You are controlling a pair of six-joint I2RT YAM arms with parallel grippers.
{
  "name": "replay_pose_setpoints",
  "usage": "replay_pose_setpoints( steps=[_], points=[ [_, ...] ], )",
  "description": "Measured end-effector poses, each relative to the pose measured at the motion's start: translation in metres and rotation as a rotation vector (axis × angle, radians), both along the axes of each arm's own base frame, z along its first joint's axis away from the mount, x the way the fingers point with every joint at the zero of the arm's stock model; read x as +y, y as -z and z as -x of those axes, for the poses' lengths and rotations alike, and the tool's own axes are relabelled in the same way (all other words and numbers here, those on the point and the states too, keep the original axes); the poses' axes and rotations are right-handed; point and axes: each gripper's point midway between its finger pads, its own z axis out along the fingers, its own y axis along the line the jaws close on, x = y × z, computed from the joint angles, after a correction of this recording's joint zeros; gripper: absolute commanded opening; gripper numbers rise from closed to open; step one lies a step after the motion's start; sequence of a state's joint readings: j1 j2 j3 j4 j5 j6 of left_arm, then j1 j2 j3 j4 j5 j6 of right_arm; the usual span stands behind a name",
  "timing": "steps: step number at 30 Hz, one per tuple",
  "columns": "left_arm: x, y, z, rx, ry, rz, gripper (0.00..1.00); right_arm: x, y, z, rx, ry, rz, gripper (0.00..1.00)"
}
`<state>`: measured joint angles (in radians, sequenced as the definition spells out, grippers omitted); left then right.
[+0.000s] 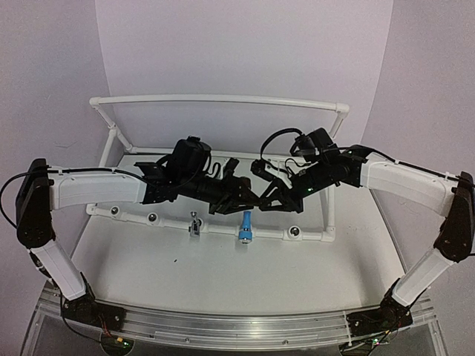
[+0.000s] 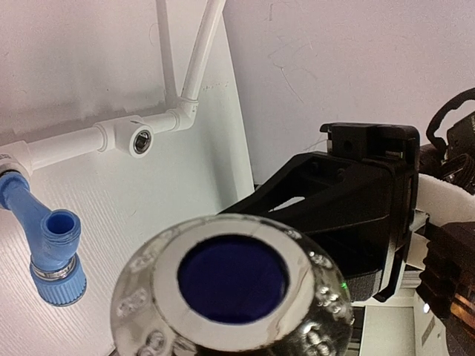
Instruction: Install the water faucets
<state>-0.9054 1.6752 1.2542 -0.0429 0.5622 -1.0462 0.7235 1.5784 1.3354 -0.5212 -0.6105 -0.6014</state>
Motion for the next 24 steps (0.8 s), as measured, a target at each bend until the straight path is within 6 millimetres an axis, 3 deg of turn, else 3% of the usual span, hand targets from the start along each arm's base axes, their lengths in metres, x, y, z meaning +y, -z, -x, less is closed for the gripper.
replay_pose_setpoints(
  steps=[1,3,4,7,8,12,17,20,24],
  points=[
    [0.0,0.0,0.0,-0.001,-0.002,0.0,0.0,0.0,0.0,0.0,0.0,0.0,0.0,0.15],
    [0.0,0.0,-0.001,-0.002,-0.006,-0.002,0.0,0.0,0.0,0.0,0.0,0.003,0.001,0.62],
    [0.0,0.0,-0.001,-0.003,-0.012,-0.003,0.0,0.0,0.0,-0.001,0.005,0.008,0.001,0.73],
    [0.001,0.005,-0.005,0.001,-0.053,-0.035,0.0,-0.002,-0.002,-0.005,0.01,0.026,-0.011,0.84],
    [0.002,0.008,-0.007,0.001,-0.071,-0.053,0.0,-0.004,-0.003,-0.008,0.015,0.039,-0.017,0.91],
    [0.005,0.013,-0.014,-0.017,-0.163,-0.149,0.0,-0.035,-0.015,-0.038,0.025,0.174,-0.053,0.95],
    [-0.009,0.004,-0.019,-0.051,-0.276,-0.28,0.0,-0.11,-0.031,-0.08,0.03,0.464,-0.105,0.96],
    [-0.027,0.004,-0.021,-0.074,-0.328,-0.338,0.0,-0.154,-0.029,-0.095,0.04,0.647,-0.115,0.96],
    [-0.047,0.025,-0.019,-0.073,-0.366,-0.427,0.0,-0.202,-0.013,-0.106,0.06,0.87,-0.097,0.94]
  ],
)
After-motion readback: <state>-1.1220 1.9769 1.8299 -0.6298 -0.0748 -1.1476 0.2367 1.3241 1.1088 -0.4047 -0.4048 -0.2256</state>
